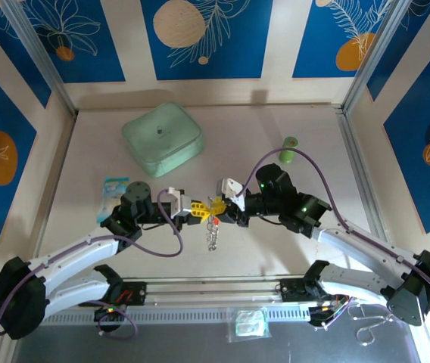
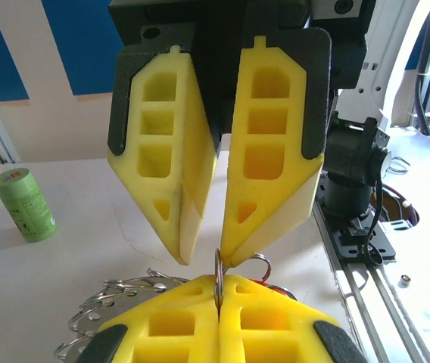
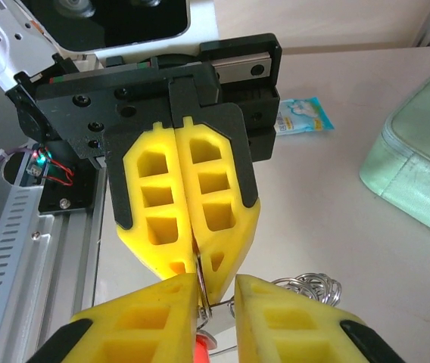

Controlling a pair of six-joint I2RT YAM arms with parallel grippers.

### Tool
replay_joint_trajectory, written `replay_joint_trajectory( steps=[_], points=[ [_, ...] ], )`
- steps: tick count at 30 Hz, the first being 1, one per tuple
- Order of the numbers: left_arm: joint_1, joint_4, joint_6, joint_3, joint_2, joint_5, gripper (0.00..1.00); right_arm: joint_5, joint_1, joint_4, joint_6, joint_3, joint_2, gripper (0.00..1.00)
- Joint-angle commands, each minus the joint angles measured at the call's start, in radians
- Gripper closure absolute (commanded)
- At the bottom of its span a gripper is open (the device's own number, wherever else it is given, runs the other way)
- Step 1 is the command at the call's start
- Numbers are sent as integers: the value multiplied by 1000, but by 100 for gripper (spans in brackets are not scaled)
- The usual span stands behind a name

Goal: Put the keys on the keyring

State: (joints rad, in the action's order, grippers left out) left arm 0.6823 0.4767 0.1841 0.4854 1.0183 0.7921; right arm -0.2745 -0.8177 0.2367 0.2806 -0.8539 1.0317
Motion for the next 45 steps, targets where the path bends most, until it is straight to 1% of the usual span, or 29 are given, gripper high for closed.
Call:
replay_joint_trajectory(
  steps=[1,6,15,17,20,26,31,40,42,45],
  points=[
    [3,14,19,39,-1,16,100,-15,9,55,29,-30,19,81],
    [3,25,22,37,6,6,100,-46,24,66,48,-19,47,82],
    [2,96,4,25,25,30,100,-149,47,44,68,13,49,89],
    [2,94,10,22,25,30,100,-169,55,42,72,23,35,89],
    [3,77,25,22,25,34,100,-191,64,34,75,40,5,84],
    [3,80,24,22,28,45,100,-179,67,9,85,59,-18,83],
    [3,87,18,22,28,51,100,-149,61,-7,85,54,6,83],
    [3,109,10,20,28,59,100,-142,55,10,89,39,37,83],
    [3,120,3,19,27,63,100,-141,55,12,90,41,39,84],
    [3,129,-2,16,26,63,100,-144,56,13,89,41,39,88]
  ],
)
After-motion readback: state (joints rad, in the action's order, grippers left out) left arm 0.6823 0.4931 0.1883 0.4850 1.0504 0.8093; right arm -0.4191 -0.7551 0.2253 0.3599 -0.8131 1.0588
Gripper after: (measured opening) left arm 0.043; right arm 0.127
